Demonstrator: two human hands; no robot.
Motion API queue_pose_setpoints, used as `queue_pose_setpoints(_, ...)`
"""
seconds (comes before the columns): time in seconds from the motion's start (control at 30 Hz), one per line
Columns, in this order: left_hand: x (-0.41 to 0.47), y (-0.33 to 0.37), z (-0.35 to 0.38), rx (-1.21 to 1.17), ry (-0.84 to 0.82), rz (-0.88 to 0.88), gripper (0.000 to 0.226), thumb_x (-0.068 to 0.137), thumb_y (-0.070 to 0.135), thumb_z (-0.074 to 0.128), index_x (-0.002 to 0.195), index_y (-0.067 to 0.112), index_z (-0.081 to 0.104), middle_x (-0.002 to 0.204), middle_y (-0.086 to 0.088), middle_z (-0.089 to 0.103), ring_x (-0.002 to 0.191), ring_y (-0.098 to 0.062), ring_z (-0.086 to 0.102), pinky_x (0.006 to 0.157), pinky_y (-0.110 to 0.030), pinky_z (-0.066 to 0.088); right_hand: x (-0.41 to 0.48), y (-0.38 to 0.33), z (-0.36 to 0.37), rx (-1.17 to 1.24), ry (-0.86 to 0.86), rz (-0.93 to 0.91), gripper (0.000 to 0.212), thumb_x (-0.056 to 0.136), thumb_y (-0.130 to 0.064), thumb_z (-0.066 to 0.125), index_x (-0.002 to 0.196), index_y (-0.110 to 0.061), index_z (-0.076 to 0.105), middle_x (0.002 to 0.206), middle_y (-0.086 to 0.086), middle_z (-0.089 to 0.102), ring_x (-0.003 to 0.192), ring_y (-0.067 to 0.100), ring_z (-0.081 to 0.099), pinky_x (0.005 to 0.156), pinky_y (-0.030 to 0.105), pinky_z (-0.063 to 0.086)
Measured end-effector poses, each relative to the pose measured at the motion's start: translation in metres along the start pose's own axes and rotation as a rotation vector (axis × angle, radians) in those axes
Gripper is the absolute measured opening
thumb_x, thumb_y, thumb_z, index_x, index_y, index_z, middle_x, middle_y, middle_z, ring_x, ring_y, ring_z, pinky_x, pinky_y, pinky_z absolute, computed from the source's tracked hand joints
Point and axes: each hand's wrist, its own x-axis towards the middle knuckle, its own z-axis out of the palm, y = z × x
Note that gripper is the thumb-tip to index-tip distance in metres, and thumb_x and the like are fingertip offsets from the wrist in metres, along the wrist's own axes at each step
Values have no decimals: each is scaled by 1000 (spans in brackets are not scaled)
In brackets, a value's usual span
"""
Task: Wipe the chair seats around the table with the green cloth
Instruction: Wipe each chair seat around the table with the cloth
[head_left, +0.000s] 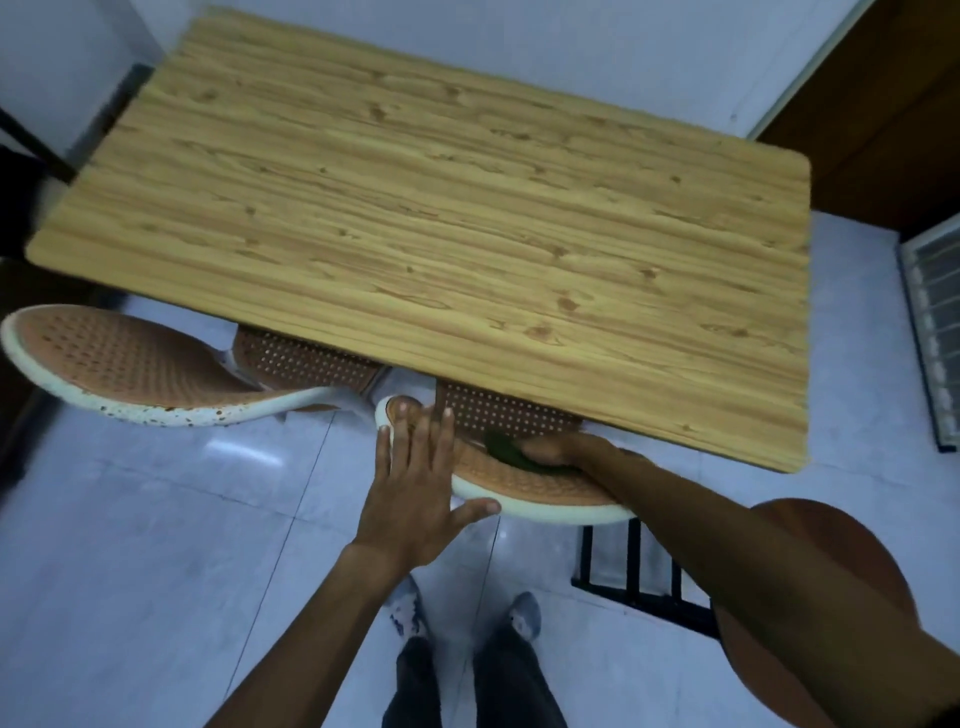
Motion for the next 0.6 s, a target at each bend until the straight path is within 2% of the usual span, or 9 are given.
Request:
queue_pose_setpoints(0.07,-8,-2,5,32,-2,1,113,81,89,24,156,4,14,163,-21,15,151,-41,2,119,-62,15,1,17,-7,-85,-69,46,61,94,-60,45,144,-25,43,148,-5,42,127,18,47,110,35,36)
queue_pose_setpoints(0.13,-5,-2,5,33,19,-2,113,81,88,26,156,4,15,163,-21,15,151,-40,2,119,-61,16,-14,30,-16,-148,-103,26,57,96,-58,41,143,-27,46,145,-3,46,128,20,48,108,38,38)
queue_pose_setpoints(0.17,-7,0,3,22,5,-6,113,82,88,27,156,4,15,163,-21,15,151,-40,2,119,-61,16,-25,35,-18,-180,-115,14,61,93,-63,39,145,-30,45,148,-5,46,130,18,48,111,39,37)
queue_pose_setpoints(0.27,-6,5,-3,1,-9,-7,111,82,87,28,156,5,14,163,-21,14,151,-40,3,119,-61,15,-63,39,-24,-284,-185,-55,62,94,-63,31,153,-45,23,162,-10,27,146,17,28,119,43,23)
queue_pose_setpoints(0.33,-5,3,-4,-7,-21,-9,110,83,86,26,156,5,12,163,-21,11,151,-41,1,119,-61,14,-78,26,-19,-279,-199,-116,60,96,-61,31,153,-51,14,163,-16,18,150,14,19,121,42,14)
queue_pose_setpoints(0.4,-4,0,-3,12,-15,16,107,85,84,21,156,4,15,162,-24,14,150,-43,5,117,-65,18,-80,-2,-5,-79,-257,-176,57,101,-55,33,154,-45,18,161,-19,15,147,9,16,121,41,11)
queue_pose_setpoints(0.47,-4,0,-2,-11,-19,29,109,83,85,21,155,3,16,161,-25,18,150,-43,9,117,-64,17,-73,-35,8,108,-239,-218,54,104,-51,31,155,-34,26,162,-10,22,145,14,25,118,42,17)
queue_pose_setpoints(0.53,-3,-1,0,-34,-22,10,115,80,88,22,155,1,16,161,-24,18,151,-40,9,119,-61,13,-59,-59,18,230,-162,-176,57,104,-54,25,154,-26,31,160,1,31,143,23,33,116,41,22)
queue_pose_setpoints(0.6,-2,0,1,-5,-30,3,118,79,90,21,154,-1,17,161,-25,19,151,-40,11,118,-61,14,-54,-71,18,271,-114,-88,56,106,-51,20,147,-18,39,153,7,39,136,26,41,106,37,28)
